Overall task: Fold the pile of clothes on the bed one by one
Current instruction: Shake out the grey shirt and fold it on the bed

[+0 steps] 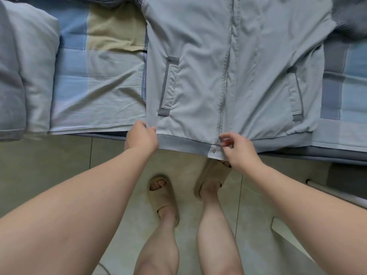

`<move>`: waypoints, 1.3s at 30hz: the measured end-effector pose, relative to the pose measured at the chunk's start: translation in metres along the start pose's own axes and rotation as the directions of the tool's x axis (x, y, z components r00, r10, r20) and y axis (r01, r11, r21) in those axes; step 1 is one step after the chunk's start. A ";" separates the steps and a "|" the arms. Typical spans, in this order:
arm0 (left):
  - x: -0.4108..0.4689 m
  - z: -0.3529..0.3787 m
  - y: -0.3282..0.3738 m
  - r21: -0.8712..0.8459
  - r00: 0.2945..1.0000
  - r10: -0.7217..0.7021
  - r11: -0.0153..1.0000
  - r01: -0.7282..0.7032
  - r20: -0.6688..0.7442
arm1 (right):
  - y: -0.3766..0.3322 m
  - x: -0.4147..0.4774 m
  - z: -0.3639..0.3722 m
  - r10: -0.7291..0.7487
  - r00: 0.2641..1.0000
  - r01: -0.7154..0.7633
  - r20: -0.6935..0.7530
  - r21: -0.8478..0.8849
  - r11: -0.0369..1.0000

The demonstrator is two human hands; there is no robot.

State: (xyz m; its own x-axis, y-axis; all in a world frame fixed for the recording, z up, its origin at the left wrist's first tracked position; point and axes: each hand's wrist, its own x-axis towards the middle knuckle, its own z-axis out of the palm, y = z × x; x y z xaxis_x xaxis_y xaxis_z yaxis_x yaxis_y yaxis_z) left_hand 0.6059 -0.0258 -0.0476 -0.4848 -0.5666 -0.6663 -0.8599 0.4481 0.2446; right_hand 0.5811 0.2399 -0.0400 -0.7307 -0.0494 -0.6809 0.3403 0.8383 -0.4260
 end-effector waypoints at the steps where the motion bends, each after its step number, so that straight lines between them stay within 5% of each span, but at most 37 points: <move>1: -0.005 -0.003 0.001 0.026 0.999 0.029 0.999 -0.028 -0.038 | -0.002 -0.002 -0.005 -0.005 1.000 0.005 0.011 0.000 1.000; 6: -0.028 -0.010 0.022 0.311 0.882 0.445 0.869 -0.385 -0.151 | 0.003 -0.009 -0.036 -0.168 0.979 0.156 -0.113 -0.105 0.982; 12: -0.040 0.038 0.068 0.388 0.575 0.790 0.471 -0.792 0.214 | 0.036 0.020 -0.077 -0.028 0.996 -0.011 -0.087 -0.415 0.910; 16: -0.054 0.080 0.098 0.381 0.383 0.850 0.239 -0.893 0.362 | 0.051 0.025 -0.077 -0.099 0.980 0.182 0.175 -0.557 0.810; 24: -0.061 0.080 0.077 0.590 0.561 0.753 0.292 -0.753 0.344 | 0.053 0.029 -0.092 -0.094 0.960 0.204 0.265 -0.428 0.880; 27: -0.059 0.079 0.097 0.513 0.483 0.817 0.282 -0.811 0.315 | 0.050 0.041 -0.097 -0.099 0.965 0.186 0.241 -0.371 0.910; 30: -0.056 0.085 0.124 0.448 0.375 0.803 0.153 -0.881 0.463 | 0.053 0.053 -0.103 -0.113 0.966 0.184 0.234 -0.311 0.932; 32: -0.054 0.085 0.133 0.555 0.478 0.707 0.145 -0.819 0.521 | 0.056 0.058 -0.108 -0.113 0.956 0.196 0.270 -0.302 0.933; 35: -0.053 0.072 0.132 0.685 0.688 0.562 0.269 -0.677 0.459 | 0.051 0.060 -0.118 -0.083 0.928 0.210 0.363 -0.327 0.921; 37: -0.055 0.061 0.136 0.706 0.741 0.505 0.313 -0.635 0.443 | 0.041 0.063 -0.128 -0.075 0.904 0.241 0.420 -0.356 0.903; 39: -0.055 0.053 0.150 0.687 0.718 0.580 0.338 -0.643 0.386 | 0.027 0.071 -0.143 -0.060 0.903 0.225 0.424 -0.350 0.909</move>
State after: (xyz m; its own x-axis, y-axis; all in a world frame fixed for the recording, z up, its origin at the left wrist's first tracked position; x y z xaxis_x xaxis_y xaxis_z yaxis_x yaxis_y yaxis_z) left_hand 0.5122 0.1092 -0.0120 -0.7845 0.1203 -0.6084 0.1310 0.9910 0.0270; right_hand 0.4542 0.3364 -0.0146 -0.4294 -0.3257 -0.8423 -0.0626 0.9412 -0.3320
